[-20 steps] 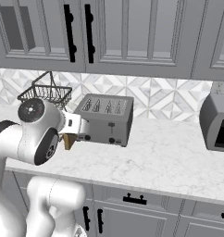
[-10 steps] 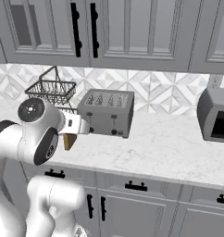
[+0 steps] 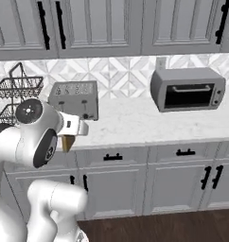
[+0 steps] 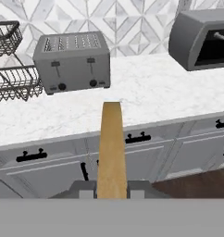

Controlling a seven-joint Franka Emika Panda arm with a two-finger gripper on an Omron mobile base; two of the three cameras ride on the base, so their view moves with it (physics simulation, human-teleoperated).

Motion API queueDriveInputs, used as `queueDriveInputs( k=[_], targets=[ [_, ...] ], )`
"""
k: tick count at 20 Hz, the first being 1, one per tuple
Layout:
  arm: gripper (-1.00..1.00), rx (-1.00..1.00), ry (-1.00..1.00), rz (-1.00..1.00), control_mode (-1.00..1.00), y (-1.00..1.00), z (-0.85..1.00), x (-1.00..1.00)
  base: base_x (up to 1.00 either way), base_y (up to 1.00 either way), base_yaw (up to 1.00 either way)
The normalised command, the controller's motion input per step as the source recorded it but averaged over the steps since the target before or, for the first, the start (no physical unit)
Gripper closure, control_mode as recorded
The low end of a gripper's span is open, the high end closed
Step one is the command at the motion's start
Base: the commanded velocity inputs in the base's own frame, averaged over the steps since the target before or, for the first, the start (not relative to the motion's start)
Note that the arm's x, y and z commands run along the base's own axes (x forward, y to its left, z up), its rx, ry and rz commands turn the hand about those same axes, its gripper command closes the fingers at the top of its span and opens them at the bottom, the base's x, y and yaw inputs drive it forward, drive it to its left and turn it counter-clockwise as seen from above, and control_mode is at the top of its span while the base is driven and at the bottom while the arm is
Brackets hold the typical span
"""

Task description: Start the toaster. Once the lever pops up, take the bread to the plate on the dining counter.

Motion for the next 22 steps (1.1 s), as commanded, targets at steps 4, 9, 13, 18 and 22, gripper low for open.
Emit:
queueDriveInputs(
  k=[4, 9, 13, 18, 22],
  targets=[
    [1.0, 0.0, 0.0, 0.0, 1.0, 0.0, 0.0, 0.0, 0.02, 0.0, -0.96],
    [1.0, 0.0, 0.0, 0.0, 1.0, 0.0, 0.0, 0.0, 0.06, 0.0, -0.93],
    [1.0, 0.0, 0.0, 0.0, 1.0, 0.0, 0.0, 0.0, 0.11, 0.0, -0.9],
    [1.0, 0.0, 0.0, 0.0, 1.0, 0.0, 0.0, 0.0, 0.23, 0.0, -0.86],
    [1.0, 0.0, 0.0, 0.0, 1.0, 0.0, 0.0, 0.0, 0.39, 0.0, -0.81]
  ],
)
